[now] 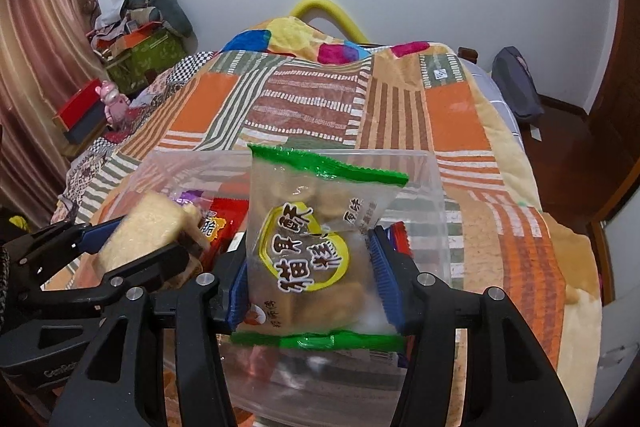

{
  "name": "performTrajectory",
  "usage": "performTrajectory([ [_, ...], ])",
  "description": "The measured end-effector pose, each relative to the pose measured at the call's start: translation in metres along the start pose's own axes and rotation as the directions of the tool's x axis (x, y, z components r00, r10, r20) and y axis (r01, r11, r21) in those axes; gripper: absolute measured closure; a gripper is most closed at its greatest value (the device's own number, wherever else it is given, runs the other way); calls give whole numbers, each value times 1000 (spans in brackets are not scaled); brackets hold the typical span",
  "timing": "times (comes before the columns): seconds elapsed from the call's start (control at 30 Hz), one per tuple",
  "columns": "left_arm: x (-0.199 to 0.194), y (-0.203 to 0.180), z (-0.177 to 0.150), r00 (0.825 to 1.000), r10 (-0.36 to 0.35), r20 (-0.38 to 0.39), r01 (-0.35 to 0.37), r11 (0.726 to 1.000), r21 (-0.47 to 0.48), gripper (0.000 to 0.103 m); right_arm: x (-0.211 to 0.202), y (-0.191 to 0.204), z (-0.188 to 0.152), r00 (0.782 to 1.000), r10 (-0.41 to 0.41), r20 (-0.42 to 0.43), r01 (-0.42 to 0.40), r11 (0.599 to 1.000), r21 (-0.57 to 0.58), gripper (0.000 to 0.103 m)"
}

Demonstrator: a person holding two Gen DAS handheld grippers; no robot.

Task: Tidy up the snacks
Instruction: 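Place the bread pack and pastry bag into the clear box, then grasp the red-filled bread pack with the left tool while the right grasps the striped biscuit pack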

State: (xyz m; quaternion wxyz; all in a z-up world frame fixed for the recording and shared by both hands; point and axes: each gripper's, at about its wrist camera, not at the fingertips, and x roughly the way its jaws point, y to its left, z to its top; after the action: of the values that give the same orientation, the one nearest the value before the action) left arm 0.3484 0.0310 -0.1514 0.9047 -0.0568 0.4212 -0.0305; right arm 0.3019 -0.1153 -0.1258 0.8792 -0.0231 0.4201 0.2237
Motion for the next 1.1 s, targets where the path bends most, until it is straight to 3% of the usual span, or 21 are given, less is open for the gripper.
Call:
performTrajectory([
  [0.27,-27,-6,3,999,9,52,-10,1000,27,47,-20,1,-2,1000,-3,28,3,1000,-8,41],
  [0.57,-91,-2,-4,991,14,133,-19,999,38,45,-75,12,-12,992,0,125,3,1000,-26,35],
  [0.73,-126,5,-21,988,13,152,-19,999,40,38,-100,23,-26,989,10,150,-5,999,-37,33],
  [0.8,-137,10,-30,989,12,149,-19,999,42,33,-107,28,-33,988,13,153,-7,999,-39,26],
  [0.97,-149,32,-62,994,31,107,-35,999,36,22,-115,41,-59,991,11,132,-3,998,-55,25],
  [1.1,-144,53,-91,996,69,52,-71,997,32,21,-108,48,-79,996,13,87,-8,998,-57,24],
])
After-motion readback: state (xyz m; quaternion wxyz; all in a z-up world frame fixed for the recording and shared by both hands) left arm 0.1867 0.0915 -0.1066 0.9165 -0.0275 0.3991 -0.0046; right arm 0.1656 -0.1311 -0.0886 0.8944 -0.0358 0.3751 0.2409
